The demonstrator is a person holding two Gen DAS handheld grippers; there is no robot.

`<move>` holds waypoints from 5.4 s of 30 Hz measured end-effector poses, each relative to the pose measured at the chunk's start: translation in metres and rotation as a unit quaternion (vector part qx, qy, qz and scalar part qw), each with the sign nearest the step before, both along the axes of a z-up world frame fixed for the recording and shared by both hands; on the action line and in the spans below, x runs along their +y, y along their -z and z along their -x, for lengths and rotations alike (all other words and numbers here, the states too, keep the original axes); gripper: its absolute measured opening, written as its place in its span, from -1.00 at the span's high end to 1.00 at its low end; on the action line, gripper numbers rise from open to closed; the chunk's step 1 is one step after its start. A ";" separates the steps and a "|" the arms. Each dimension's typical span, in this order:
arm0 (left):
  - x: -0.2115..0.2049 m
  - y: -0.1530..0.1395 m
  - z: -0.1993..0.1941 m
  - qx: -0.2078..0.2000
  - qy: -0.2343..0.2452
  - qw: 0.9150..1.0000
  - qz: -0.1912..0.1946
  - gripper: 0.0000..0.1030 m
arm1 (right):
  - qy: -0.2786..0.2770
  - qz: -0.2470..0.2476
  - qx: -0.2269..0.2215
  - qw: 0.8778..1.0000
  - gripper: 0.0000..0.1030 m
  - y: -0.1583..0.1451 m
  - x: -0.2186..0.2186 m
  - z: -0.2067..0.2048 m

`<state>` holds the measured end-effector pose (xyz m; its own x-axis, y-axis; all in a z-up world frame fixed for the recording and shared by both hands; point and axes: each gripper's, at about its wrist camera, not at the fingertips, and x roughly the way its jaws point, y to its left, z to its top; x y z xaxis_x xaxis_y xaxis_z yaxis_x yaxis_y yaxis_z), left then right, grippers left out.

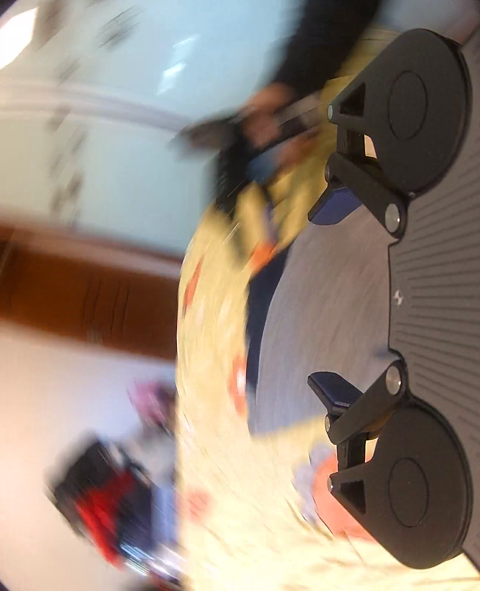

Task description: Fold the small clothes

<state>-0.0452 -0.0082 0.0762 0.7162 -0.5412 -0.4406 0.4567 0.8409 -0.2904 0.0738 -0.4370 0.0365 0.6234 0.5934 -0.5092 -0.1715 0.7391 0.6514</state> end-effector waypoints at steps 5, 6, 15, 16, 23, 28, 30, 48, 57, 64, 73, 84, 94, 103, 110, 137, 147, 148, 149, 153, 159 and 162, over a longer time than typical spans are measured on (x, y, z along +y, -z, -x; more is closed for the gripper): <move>0.049 0.052 -0.107 0.203 -0.096 0.960 0.170 -0.68 | -0.023 -0.022 0.018 0.999 -0.78 0.016 0.022 -0.014; 0.051 0.061 -0.121 0.226 -0.103 0.950 0.187 -0.68 | -0.029 -0.028 0.021 0.999 -0.80 0.016 0.026 -0.017; 0.019 0.076 -0.164 0.278 -0.080 0.942 0.173 0.53 | -0.062 -0.027 0.039 0.997 0.26 0.027 0.048 -0.036; 0.018 0.072 -0.162 0.271 -0.082 0.945 0.164 0.57 | -0.060 -0.031 0.033 0.997 0.28 0.028 0.048 -0.034; 0.032 0.034 -0.161 0.217 -0.078 0.964 0.135 0.64 | -0.065 -0.068 0.002 0.996 0.35 0.006 0.066 -0.028; 0.072 0.011 -0.174 0.193 -0.109 0.970 0.100 0.63 | -0.094 -0.103 -0.014 0.990 0.36 -0.007 0.102 -0.051; 0.084 0.022 -0.185 0.210 -0.119 0.967 0.081 0.59 | -0.085 -0.098 0.004 0.992 0.35 0.006 0.111 -0.069; 0.093 0.067 -0.057 0.222 -0.054 0.965 0.128 0.29 | -0.109 -0.054 0.040 0.992 -0.40 0.021 0.100 0.041; 0.082 0.055 -0.047 0.187 -0.079 0.979 0.027 0.52 | -0.120 -0.011 0.035 0.992 0.58 0.027 0.114 0.049; 0.084 -0.001 -0.008 0.036 -0.141 0.988 -0.047 0.01 | -0.065 -0.064 -0.008 0.996 -0.44 -0.005 0.072 0.040; -0.006 0.023 -0.044 -0.037 -0.080 0.982 -0.168 -0.45 | -0.037 -0.015 0.008 0.999 0.23 -0.007 0.107 -0.079; -0.030 0.056 -0.066 -0.032 -0.074 0.973 -0.214 -0.62 | -0.042 0.062 -0.006 0.997 0.57 0.009 0.120 -0.101; -0.008 0.039 -0.037 -0.016 -0.063 0.981 -0.184 -0.64 | -0.063 0.042 -0.098 0.992 -0.05 -0.038 0.133 0.008; -0.016 0.055 -0.042 0.005 -0.077 0.975 -0.210 -0.67 | -0.057 0.060 -0.057 0.995 -0.05 -0.019 0.147 0.029; -0.020 0.057 -0.039 0.000 -0.083 0.974 -0.210 -0.68 | -0.087 0.061 -0.083 0.991 -0.38 -0.038 0.158 0.066; -0.003 0.041 0.021 -0.036 -0.037 0.986 -0.155 -0.71 | -0.055 0.069 -0.073 0.993 -0.44 -0.029 0.151 0.097; -0.005 0.062 0.006 0.012 -0.019 0.985 -0.174 -0.75 | -0.062 0.026 -0.032 0.997 -0.51 -0.042 0.152 0.050; -0.006 0.062 0.006 0.012 -0.019 0.984 -0.175 -0.78 | -0.049 0.023 -0.046 0.997 -0.52 -0.053 0.147 0.040; -0.007 0.062 0.006 0.012 -0.019 0.984 -0.177 -0.79 | -0.039 0.022 -0.055 0.997 -0.52 -0.061 0.138 0.029; -0.006 0.062 0.007 0.012 -0.020 0.984 -0.176 -0.79 | 0.006 0.077 -0.034 0.996 -0.52 -0.056 0.141 -0.043; -0.007 0.063 0.006 0.012 -0.023 0.984 -0.178 -0.79 | -0.027 0.181 -0.019 0.983 0.53 -0.014 0.188 -0.109; -0.007 0.063 0.005 0.012 -0.022 0.984 -0.177 -0.79 | -0.029 0.211 -0.028 0.977 0.77 0.003 0.194 -0.121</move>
